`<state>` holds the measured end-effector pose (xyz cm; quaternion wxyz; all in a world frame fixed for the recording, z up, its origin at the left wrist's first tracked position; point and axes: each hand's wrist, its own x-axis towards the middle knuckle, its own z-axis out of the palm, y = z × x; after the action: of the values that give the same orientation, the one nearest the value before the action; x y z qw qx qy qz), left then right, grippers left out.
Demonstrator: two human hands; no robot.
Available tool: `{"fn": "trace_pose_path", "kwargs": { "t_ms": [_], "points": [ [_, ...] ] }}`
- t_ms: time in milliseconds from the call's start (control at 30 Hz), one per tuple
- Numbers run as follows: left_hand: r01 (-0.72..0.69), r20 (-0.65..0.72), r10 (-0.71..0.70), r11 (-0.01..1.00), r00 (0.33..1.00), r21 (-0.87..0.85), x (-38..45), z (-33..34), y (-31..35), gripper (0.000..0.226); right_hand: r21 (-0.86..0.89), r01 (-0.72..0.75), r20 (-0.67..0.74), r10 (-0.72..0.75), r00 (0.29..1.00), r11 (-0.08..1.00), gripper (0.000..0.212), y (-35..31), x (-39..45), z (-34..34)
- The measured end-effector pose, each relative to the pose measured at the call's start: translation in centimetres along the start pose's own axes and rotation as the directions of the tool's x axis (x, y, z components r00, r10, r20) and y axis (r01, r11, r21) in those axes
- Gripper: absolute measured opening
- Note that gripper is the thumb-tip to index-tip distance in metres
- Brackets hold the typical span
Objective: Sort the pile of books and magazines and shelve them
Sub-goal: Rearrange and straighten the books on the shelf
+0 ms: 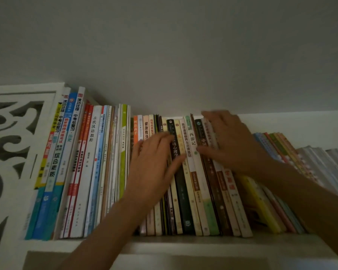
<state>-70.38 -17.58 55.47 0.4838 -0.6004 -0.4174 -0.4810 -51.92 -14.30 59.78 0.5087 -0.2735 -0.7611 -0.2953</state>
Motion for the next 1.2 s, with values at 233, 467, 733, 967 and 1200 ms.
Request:
{"fn": "trace_pose_path", "kwargs": {
  "t_ms": [233, 467, 733, 967, 1200],
  "points": [
    [-0.036, 0.170, 0.006, 0.984, 0.985, 0.172, 5.8, 0.6, -2.0, 0.082, 0.077, 0.033, 0.155, -0.045, 0.987, 0.996, 0.056, -1.0, 5.6, 1.7],
    [-0.092, 0.106, 0.075, 0.981, 0.992, 0.169, 4.9, 1.0, -2.1, 0.087, -0.040, 0.062, 0.063, -0.060, 0.996, 0.997, 0.044, -1.9, 5.5, 1.7],
    [0.098, 0.155, -0.077, 0.987, 0.985, -0.129, 5.3, -1.4, -3.7, 0.116, 0.332, -0.055, 0.095, 0.024, 0.995, 0.942, 0.045, -1.6, 5.4, 1.3],
    [0.087, 0.200, -0.068, 0.993, 0.977, -0.085, 6.4, -1.7, -3.8, 0.110, 0.310, -0.064, 0.046, 0.052, 0.998, 0.948, 0.034, -1.8, 5.4, 1.4],
    [0.052, 0.193, -0.035, 0.995, 0.981, -0.085, 1.9, -1.4, -0.7, 0.107, 0.404, -0.024, -0.013, 0.032, 0.999, 0.914, 0.037, -2.5, 4.2, -1.1]
  ]
}}
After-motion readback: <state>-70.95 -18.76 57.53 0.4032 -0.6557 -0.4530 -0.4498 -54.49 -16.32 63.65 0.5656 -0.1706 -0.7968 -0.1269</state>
